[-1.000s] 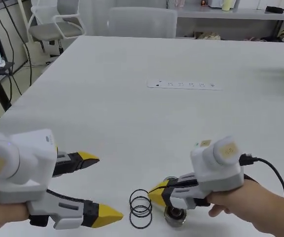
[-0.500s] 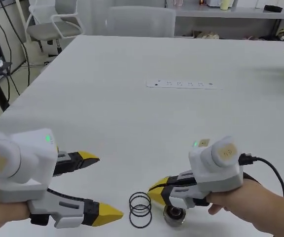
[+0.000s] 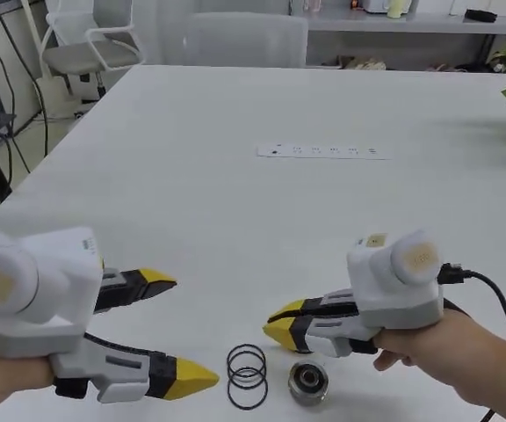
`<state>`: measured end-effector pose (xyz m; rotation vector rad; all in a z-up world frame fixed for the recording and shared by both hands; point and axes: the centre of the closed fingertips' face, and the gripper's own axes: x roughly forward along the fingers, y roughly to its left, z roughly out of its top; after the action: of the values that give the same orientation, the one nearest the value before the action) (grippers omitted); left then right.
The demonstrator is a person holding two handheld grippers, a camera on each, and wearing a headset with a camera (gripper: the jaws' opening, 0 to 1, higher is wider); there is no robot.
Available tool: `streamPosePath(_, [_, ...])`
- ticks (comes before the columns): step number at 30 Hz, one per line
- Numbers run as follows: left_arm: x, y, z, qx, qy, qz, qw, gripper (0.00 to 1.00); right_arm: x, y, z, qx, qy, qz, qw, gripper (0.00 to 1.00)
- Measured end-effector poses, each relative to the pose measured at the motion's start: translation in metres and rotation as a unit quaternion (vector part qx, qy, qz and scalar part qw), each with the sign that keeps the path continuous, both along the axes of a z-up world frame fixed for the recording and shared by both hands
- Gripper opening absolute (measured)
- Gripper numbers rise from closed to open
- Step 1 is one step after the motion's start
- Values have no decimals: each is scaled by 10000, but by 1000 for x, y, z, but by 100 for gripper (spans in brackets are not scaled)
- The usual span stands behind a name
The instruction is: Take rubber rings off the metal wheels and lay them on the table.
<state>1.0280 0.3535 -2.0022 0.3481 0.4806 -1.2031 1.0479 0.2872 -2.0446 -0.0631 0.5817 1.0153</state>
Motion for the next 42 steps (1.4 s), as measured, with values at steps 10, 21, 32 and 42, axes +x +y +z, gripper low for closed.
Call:
streamPosePath(10, [6, -12, 4, -12, -41, -71, 10000, 71, 8, -19, 13, 107, -97, -246, 9996, 8])
streamPosePath(21, [19, -32, 10, -120, -77, -131, 9998, 68, 13, -46, 19, 147, -156, -545, 9983, 10])
streamPosePath(32, [33, -49, 12, -235, -7, -137, 9996, 64, 12, -66, 15, 93, -106, -715, 9973, 12])
streamPosePath(42, [36, -62, 2, -177, 150, -261, 9994, 57, 7, -74, 2, 41, 45, -737, 9973, 13])
